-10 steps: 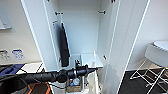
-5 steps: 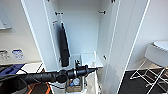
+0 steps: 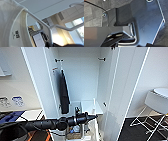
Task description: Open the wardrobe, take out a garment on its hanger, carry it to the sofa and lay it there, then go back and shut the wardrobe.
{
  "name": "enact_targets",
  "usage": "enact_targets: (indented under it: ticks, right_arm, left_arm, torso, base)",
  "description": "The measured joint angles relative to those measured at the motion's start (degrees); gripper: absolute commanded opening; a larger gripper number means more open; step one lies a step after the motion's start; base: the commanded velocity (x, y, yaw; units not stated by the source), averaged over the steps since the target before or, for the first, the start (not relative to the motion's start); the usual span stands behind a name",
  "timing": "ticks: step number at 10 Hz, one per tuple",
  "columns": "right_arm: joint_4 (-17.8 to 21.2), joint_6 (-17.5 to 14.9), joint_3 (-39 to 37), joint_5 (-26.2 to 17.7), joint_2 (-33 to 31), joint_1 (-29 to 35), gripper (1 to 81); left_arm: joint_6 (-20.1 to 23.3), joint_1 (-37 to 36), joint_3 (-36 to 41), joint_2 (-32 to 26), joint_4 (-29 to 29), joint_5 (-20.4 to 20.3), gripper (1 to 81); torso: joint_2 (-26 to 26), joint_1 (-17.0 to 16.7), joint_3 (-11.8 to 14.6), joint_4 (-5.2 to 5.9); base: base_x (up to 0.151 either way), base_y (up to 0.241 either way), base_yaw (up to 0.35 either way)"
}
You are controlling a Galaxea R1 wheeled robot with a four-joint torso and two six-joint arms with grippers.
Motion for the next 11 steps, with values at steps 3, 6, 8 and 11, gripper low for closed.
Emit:
enact_targets:
  ticks: [3, 6, 8, 11]
  right_arm:
    - [0.0, 0.0, 0.0, 0.0, 0.0, 0.0, 81.1]
    - [0.0, 0.0, 0.0, 0.0, 0.0, 0.0, 81.1]
    - [0.0, 0.0, 0.0, 0.0, 0.0, 0.0, 81.1]
    - [0.0, 0.0, 0.0, 0.0, 0.0, 0.0, 81.1]
  left_arm:
    - [0.0, 0.9, 0.0, -0.4, 0.2, -1.8, 1.0]
    - [-0.2, 1.1, 0.0, -0.6, 1.4, -2.4, 1.0]
    - [-0.2, 1.1, 0.0, -0.7, 1.5, -2.6, 1.0]
    - [-0.2, 1.1, 0.0, -0.8, 1.7, -2.6, 1.0]
  torso:
    - [0.0, 0.0, 0.0, -0.02]
    - [0.0, 0.0, 0.0, 0.00]
    - [0.0, 0.0, 0.0, -0.02]
    - [0.0, 0.0, 0.0, -0.02]
  base:
    - [0.000, 0.000, 0.000]
    - [0.000, 0.000, 0.000]
    - [0.000, 0.000, -0.130]
    - [0.000, 0.000, -0.170]
